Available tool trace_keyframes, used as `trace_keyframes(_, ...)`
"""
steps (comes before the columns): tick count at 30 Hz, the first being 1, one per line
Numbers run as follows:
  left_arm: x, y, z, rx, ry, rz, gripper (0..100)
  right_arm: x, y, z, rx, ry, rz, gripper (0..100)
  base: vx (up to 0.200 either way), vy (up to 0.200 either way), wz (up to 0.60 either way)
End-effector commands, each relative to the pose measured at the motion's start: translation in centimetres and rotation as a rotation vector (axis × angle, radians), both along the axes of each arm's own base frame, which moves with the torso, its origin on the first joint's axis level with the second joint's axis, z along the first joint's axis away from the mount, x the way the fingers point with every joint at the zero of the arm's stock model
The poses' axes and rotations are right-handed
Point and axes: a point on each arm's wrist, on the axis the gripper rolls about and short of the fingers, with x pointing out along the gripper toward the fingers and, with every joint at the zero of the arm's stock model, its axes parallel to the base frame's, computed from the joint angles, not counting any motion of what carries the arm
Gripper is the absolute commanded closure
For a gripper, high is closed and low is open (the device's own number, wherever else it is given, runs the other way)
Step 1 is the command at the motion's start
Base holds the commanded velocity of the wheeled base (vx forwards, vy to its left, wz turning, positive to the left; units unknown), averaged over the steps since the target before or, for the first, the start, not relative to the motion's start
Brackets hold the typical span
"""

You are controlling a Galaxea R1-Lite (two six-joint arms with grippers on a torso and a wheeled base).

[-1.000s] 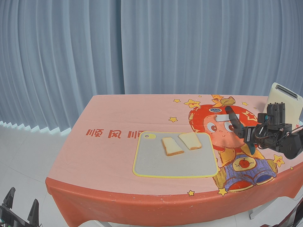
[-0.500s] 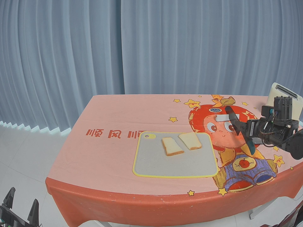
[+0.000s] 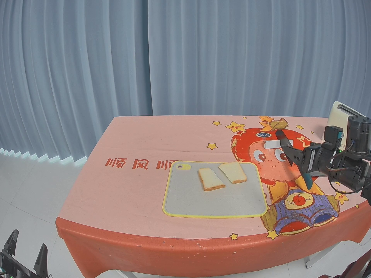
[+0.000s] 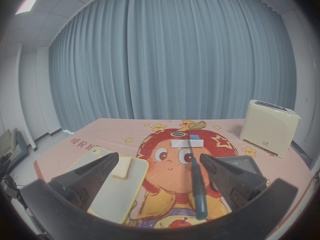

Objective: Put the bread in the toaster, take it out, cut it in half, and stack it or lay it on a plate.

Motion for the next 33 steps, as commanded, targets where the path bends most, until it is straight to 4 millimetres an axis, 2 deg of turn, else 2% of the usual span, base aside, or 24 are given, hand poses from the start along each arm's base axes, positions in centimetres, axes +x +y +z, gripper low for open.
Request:
trace_keyframes(1,0.1,0.0,-0.5,-0.001,0.019,0.001,0,-1.5,0.7,0.5,0.009,-0.025,0.052,0,0.000,0.000,0.00)
trace_keyframes(18,0.1,0.0,-0.5,-0.001,0.019,0.001,0,-4.9,4.3,-0.8,-0.031,0.000,0.205,0,0.000,0.000,0.00)
trace_keyframes(33,0.1,0.0,-0.5,-0.001,0.019,0.001,0,-5.5,6.0,-1.4,-0.043,0.016,0.253,0,0.000,0.000,0.00)
